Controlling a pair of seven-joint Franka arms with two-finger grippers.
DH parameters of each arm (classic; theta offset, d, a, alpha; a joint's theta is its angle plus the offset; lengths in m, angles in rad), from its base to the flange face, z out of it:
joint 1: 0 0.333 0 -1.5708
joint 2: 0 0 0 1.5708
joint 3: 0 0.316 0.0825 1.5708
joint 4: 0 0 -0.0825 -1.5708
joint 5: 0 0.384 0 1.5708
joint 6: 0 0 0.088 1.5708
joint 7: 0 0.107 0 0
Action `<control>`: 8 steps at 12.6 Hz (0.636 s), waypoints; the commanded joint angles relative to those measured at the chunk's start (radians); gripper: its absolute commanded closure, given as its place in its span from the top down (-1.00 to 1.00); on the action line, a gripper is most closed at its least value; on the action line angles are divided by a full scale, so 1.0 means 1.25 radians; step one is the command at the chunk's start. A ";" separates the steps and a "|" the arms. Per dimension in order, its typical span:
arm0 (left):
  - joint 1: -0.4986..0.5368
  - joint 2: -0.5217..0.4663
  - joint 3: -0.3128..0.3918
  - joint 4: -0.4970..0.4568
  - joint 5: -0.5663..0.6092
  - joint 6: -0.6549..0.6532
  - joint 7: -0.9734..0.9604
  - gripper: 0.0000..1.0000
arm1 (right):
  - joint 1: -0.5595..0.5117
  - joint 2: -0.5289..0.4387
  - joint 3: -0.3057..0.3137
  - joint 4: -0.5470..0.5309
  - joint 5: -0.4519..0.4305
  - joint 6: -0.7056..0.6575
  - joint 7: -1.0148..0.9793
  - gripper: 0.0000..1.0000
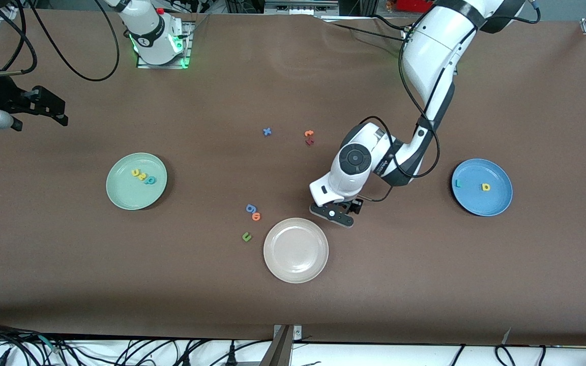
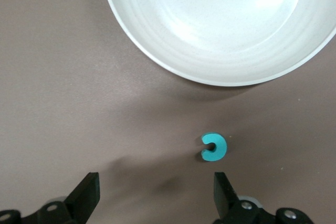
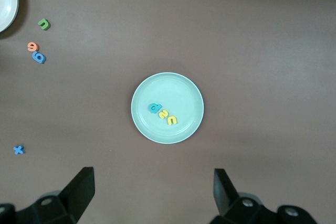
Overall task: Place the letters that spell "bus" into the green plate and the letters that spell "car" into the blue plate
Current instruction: 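Move the left gripper to the cyan c beside the white plate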
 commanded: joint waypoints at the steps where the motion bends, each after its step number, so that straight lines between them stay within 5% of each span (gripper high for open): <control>1: -0.018 0.023 0.009 0.028 0.024 0.015 -0.041 0.83 | 0.017 -0.020 -0.018 -0.018 0.006 0.001 0.006 1.00; 8: -0.043 0.058 0.012 0.047 0.030 0.062 -0.125 0.76 | 0.032 -0.012 -0.041 -0.024 0.007 0.026 0.087 1.00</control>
